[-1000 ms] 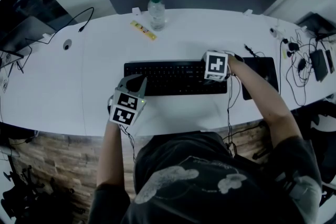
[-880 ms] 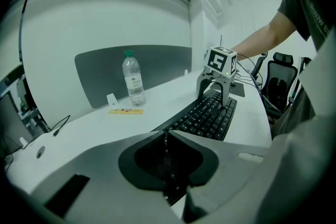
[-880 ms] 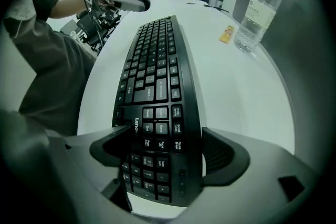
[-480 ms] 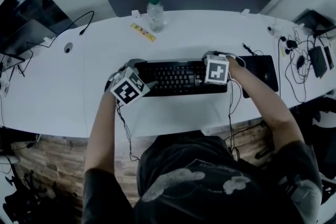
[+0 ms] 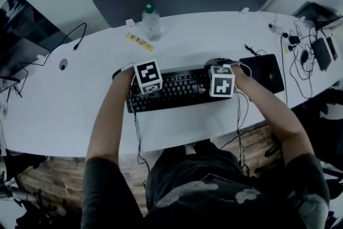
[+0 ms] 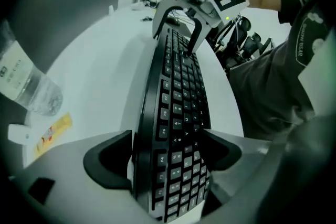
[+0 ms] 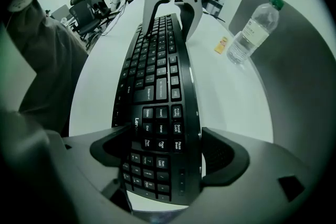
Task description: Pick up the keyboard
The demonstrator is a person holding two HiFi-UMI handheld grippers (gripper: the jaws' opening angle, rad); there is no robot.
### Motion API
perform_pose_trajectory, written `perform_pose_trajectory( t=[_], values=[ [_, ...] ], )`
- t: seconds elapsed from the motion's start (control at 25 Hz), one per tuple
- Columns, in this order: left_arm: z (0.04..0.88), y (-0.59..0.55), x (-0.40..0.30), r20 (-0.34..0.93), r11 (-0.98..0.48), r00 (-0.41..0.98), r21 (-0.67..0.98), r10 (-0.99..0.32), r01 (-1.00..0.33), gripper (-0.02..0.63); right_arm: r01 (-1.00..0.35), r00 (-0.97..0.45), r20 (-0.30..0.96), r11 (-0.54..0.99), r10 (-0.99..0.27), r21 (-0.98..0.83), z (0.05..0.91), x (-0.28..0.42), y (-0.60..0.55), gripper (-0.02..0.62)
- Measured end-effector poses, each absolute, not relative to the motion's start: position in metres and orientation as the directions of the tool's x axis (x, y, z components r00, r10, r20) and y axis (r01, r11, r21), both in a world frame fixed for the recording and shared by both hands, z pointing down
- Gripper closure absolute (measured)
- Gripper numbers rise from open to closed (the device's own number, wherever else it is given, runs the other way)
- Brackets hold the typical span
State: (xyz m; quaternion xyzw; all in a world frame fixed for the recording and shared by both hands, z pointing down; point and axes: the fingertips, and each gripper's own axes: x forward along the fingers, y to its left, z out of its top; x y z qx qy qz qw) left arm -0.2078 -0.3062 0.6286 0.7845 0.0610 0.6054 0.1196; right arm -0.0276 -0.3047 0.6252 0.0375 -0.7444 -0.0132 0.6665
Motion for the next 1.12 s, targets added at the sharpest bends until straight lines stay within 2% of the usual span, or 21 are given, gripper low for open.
perform_pose_trajectory(
  t=[0.2, 0.4, 0.56, 0.8, 0.96, 1.12],
  values=[
    [0.64, -0.291, -0.204, 0.893, -0.902, 0.143, 0.432, 0.426, -0.012, 0.229, -0.034, -0.109, 0.988, 0.994, -0.105, 0.102, 0.623, -0.027, -0.305, 0.181],
    [0.64, -0.292, -0.202, 0.891, -0.897, 0.119, 0.442, 0.438, -0.005, 0.236, -0.036, -0.118, 0.987, 0.993, -0.113, 0.109, 0.621, -0.027, -0.305, 0.181],
    [0.637, -0.28, -0.2, 0.87, -0.876, 0.139, 0.481, 0.473, -0.027, 0.308, 0.002, -0.099, 0.988, 0.993, -0.115, 0.116, 0.62, -0.026, -0.301, 0.178],
    [0.626, -0.252, -0.199, 0.785, -0.805, 0.308, 0.586, 0.537, -0.09, 0.371, 0.122, -0.078, 0.979, 0.973, -0.187, 0.196, 0.616, -0.03, -0.297, 0.187],
    [0.613, -0.24, -0.194, 0.722, -0.752, 0.432, 0.645, 0.54, -0.138, 0.452, 0.199, -0.074, 0.961, 0.941, -0.266, 0.275, 0.61, -0.031, -0.297, 0.178],
    [0.599, -0.23, -0.187, 0.668, -0.72, 0.542, 0.676, 0.509, -0.157, 0.491, 0.26, -0.099, 0.928, 0.891, -0.358, 0.372, 0.603, -0.029, -0.3, 0.164]
  ],
)
